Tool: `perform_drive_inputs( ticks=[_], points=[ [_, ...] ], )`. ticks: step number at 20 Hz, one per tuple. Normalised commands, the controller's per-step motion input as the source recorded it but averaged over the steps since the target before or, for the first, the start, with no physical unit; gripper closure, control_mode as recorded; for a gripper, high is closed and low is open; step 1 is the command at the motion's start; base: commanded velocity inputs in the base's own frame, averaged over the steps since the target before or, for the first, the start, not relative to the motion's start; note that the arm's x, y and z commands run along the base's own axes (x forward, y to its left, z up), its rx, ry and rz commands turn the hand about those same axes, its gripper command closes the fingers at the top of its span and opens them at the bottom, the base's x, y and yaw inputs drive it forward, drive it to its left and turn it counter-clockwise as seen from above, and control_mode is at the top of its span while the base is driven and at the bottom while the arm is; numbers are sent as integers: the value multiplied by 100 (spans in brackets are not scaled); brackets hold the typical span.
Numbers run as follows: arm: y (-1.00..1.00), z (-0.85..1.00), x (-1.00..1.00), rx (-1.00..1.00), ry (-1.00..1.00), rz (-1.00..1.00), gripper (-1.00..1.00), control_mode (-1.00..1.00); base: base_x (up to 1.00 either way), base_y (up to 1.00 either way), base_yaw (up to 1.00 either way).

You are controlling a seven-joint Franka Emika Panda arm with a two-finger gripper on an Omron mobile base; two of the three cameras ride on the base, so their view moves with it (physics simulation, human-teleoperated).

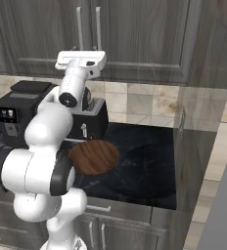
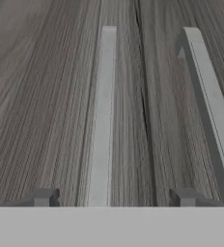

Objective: Open the cabinet. Pick the kiwi and banana from the cabinet and place them into the bowl. Then close the cabinet.

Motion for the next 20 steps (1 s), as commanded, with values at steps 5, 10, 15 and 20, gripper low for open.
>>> perform_drive_inputs(
  ticks=[5,10,15,20],
  points=[
    [8,0,24,0,10,-3,100,-100,0,0,0],
    [2,21,3,0,5,-2,100,-100,0,0,0],
    [2,1,1,0,2,0,100,-100,0,0,0],
    [0,0,0,0,0,0,100,-100,0,0,0]
  ],
)
